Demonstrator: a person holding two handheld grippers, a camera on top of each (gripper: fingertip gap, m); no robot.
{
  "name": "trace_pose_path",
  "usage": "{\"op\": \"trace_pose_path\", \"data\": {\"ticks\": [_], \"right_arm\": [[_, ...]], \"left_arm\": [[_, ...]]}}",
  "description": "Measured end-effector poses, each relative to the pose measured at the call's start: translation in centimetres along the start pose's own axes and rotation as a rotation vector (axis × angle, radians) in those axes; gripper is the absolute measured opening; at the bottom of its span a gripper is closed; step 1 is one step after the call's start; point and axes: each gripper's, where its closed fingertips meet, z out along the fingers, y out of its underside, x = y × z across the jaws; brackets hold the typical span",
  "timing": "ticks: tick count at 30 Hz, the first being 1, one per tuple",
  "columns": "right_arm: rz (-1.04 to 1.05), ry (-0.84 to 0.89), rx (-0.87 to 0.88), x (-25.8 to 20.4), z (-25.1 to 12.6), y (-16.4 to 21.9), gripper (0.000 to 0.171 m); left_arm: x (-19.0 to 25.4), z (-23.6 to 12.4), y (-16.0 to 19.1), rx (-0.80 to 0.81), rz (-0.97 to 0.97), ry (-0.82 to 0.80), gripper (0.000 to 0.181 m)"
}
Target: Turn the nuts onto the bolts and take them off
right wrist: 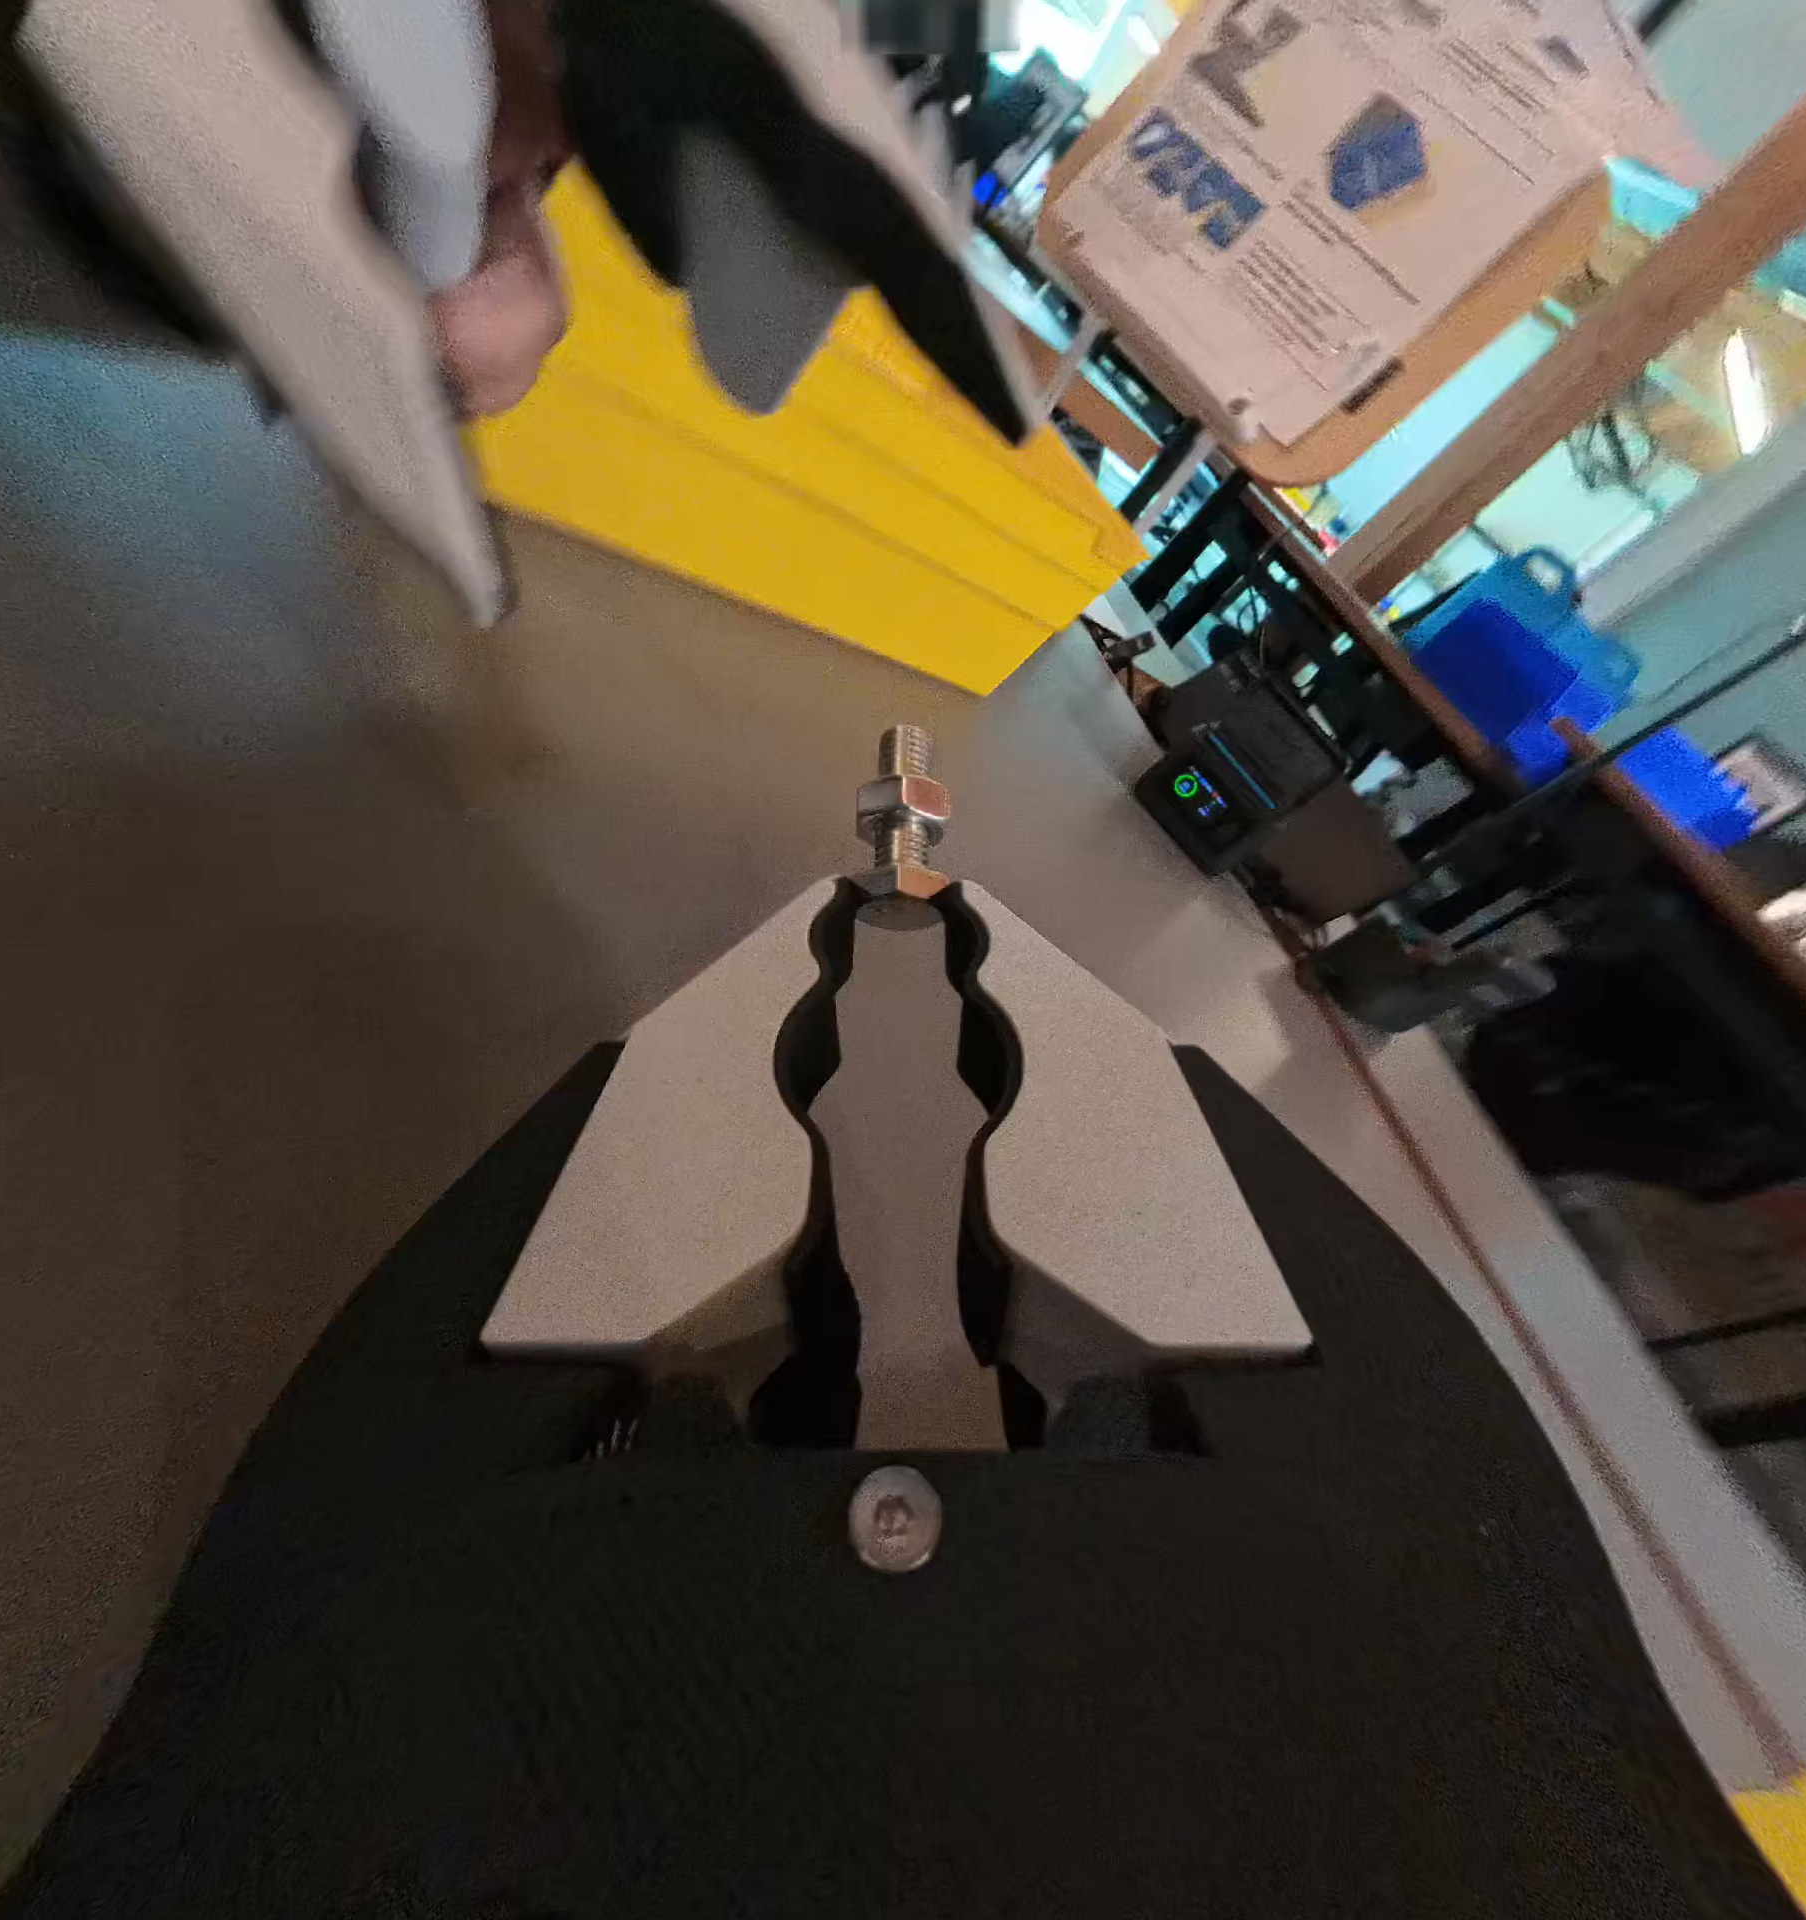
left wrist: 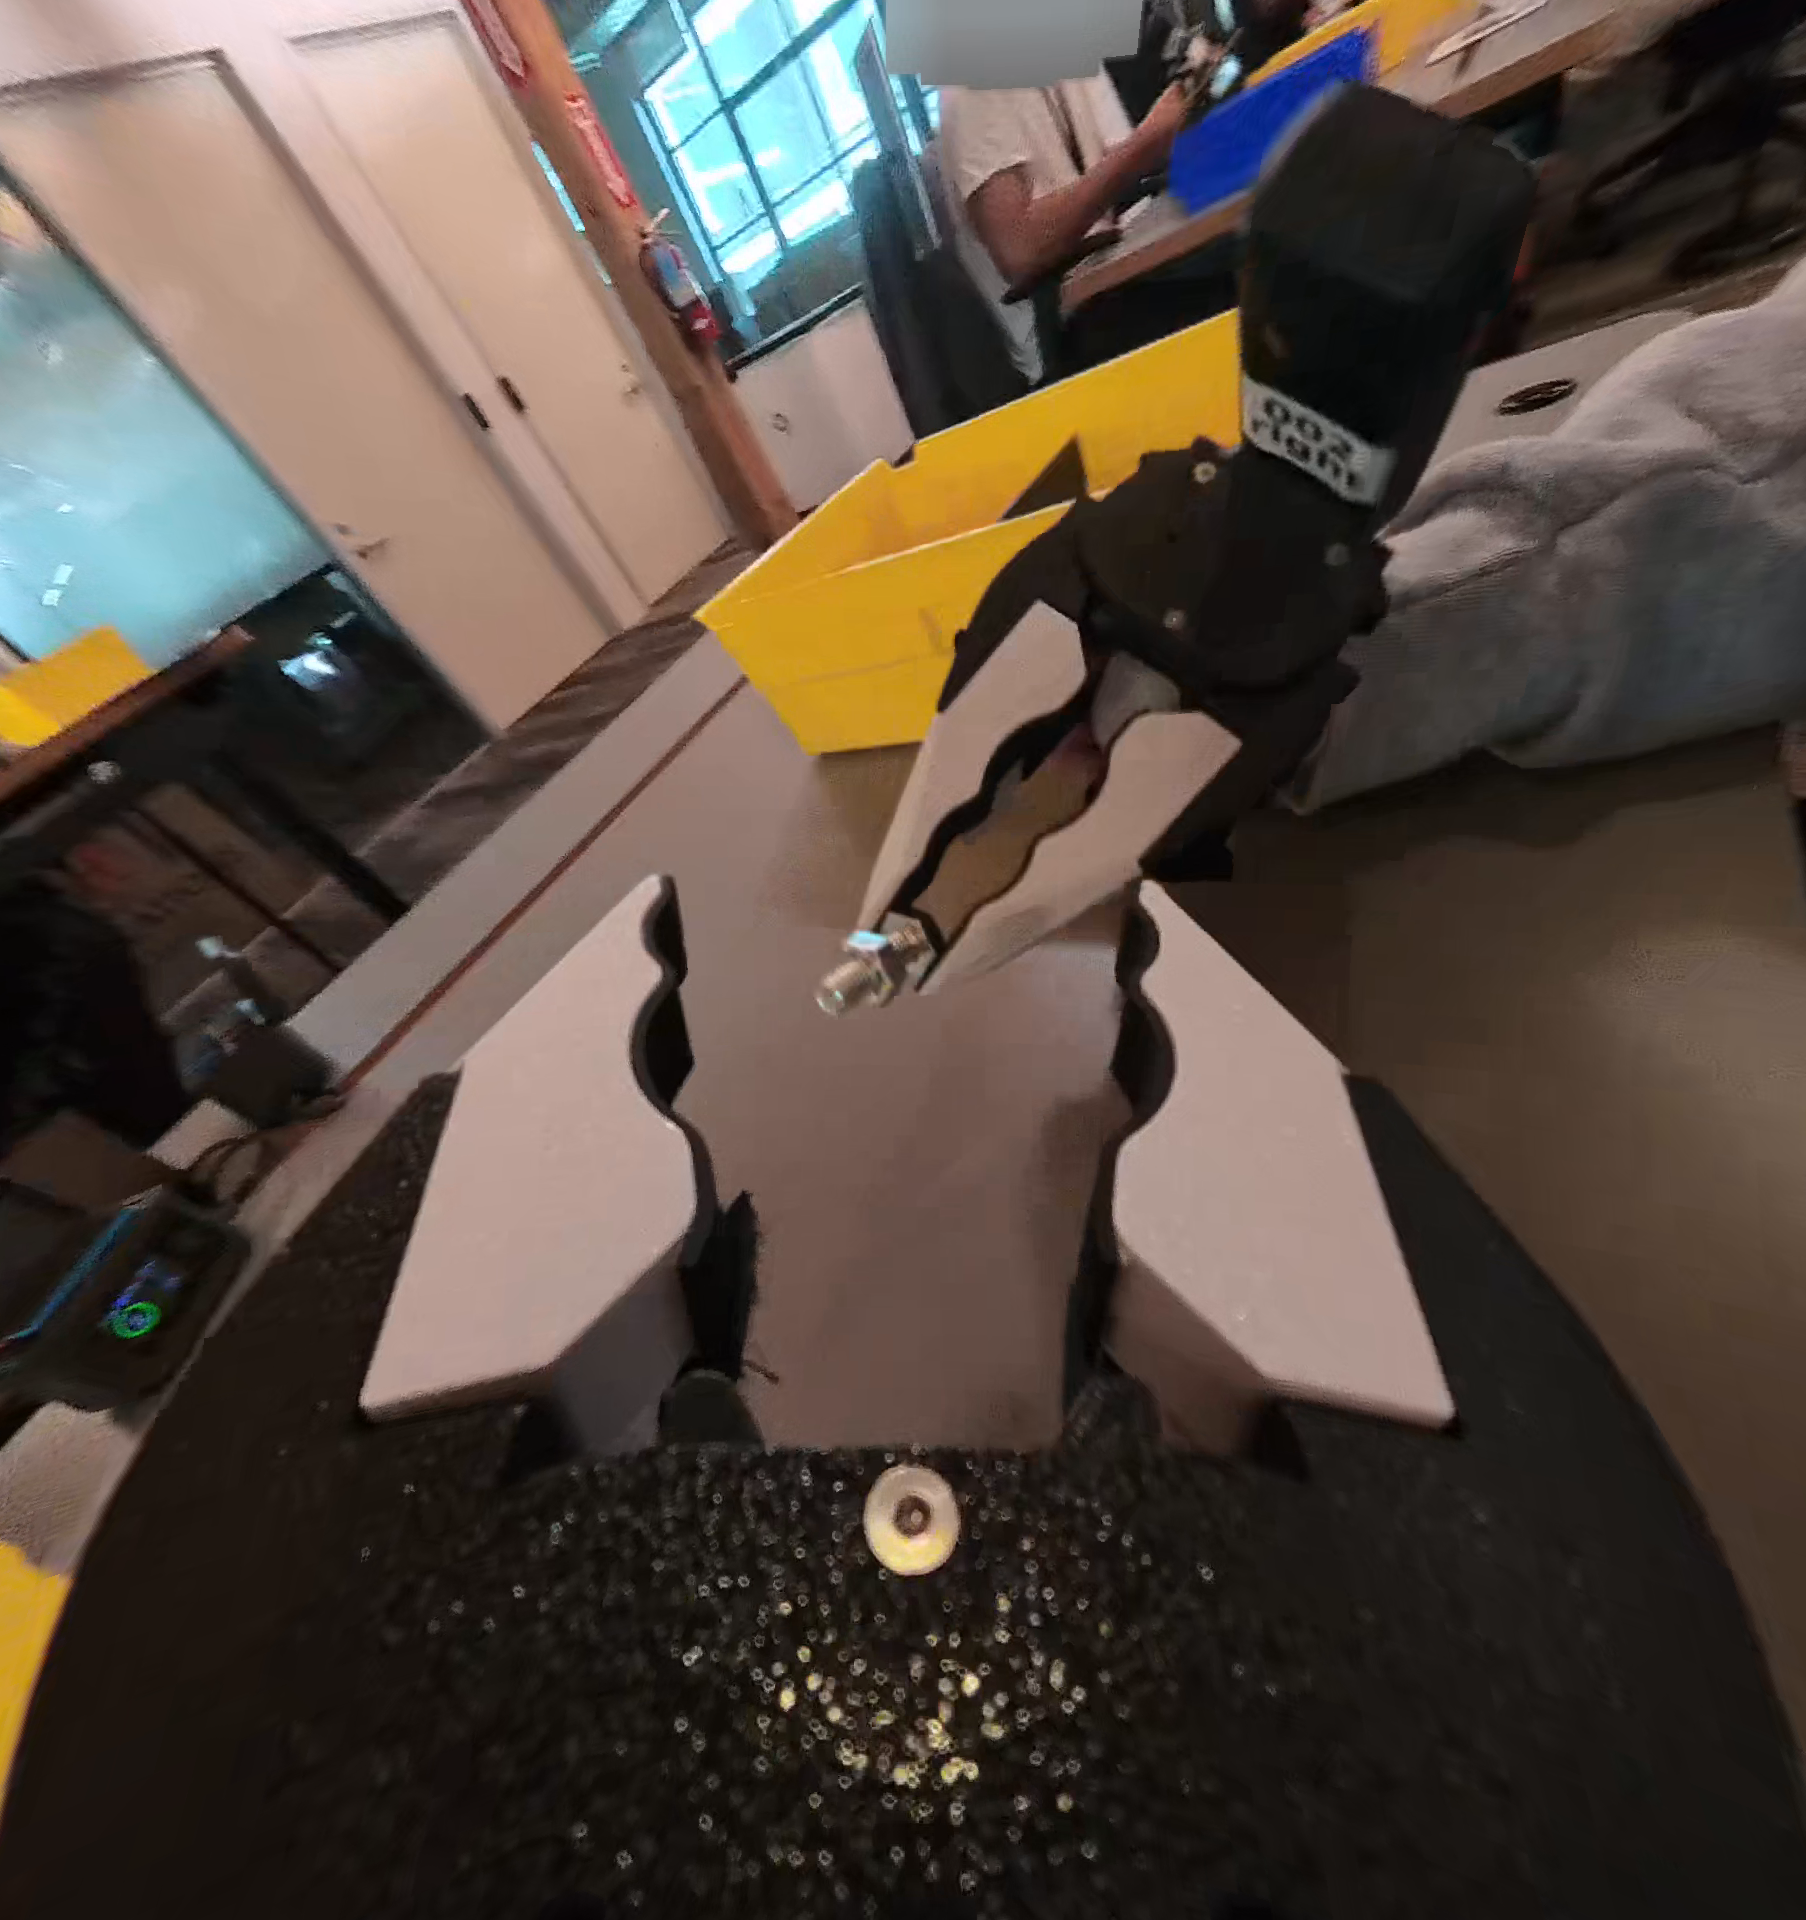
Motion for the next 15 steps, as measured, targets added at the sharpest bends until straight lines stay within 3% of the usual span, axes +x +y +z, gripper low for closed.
{"op": "trace_pose_path", "data": {"ticks": [4,15], "right_arm": [[-0.245,0.009,-0.019,-1.8,-0.5,0.9,0.016],[-0.302,-0.09,-0.005,-3.8,-1.4,1.9,0.016]], "left_arm": [[1.8,1.0,1.5,0.016,0.029,0.102,0.067],[5.6,2.0,4.5,0.011,0.108,0.391,0.062]]}}
